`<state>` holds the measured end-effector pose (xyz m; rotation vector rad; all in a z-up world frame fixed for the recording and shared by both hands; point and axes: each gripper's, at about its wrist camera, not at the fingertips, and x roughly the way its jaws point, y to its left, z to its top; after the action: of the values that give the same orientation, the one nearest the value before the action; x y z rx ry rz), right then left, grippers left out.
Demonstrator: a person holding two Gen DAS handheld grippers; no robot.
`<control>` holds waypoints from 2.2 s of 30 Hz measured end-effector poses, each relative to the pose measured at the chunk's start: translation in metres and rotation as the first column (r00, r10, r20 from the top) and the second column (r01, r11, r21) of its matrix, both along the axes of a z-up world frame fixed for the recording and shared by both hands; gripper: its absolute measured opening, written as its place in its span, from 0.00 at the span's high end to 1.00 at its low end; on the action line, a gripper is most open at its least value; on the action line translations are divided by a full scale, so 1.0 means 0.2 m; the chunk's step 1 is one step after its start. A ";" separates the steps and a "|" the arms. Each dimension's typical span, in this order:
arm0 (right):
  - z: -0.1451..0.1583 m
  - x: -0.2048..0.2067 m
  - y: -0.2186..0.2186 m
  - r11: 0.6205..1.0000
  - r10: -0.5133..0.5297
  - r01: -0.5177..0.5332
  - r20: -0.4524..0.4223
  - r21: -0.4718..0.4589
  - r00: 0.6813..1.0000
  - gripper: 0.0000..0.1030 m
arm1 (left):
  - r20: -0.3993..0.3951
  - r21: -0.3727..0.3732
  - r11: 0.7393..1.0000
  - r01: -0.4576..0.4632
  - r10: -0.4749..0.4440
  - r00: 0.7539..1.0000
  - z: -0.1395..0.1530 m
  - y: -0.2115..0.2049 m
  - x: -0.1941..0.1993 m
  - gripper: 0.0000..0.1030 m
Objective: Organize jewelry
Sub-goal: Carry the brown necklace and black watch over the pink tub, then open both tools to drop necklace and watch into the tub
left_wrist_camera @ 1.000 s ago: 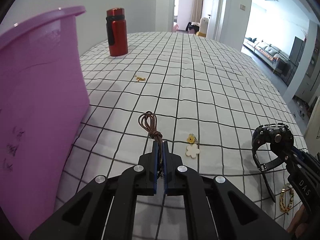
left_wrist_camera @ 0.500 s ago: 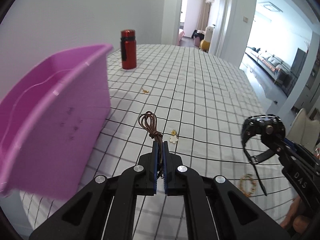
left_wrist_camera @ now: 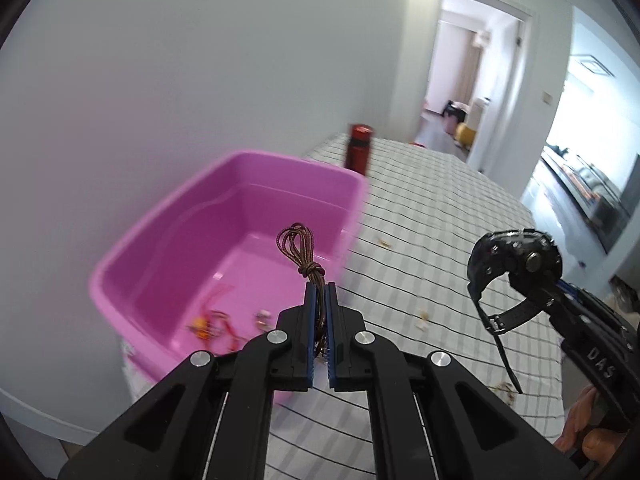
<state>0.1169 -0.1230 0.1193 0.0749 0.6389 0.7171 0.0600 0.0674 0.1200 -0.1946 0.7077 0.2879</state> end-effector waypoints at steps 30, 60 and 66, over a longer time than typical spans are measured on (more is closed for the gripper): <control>-0.40 0.66 1.29 0.929 -0.079 -0.042 -0.309 -0.368 0.948 0.80 | -0.346 -0.137 0.990 0.033 -0.079 0.935 -0.47 0.93 0.65 0.95; -0.25 0.45 1.07 0.943 -0.188 0.109 -0.233 -0.314 0.954 0.45 | -0.324 -0.103 0.994 0.035 -0.067 0.944 -0.39 0.91 0.47 0.18; -0.19 0.32 0.99 0.948 -0.216 0.154 -0.206 -0.279 0.954 0.42 | -0.295 -0.086 0.994 0.061 -0.084 0.952 -0.34 0.88 0.41 0.14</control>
<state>0.1810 0.0752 0.0815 -0.0231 0.9353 0.4388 0.1430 0.2427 0.0512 -0.1984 1.0246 0.2217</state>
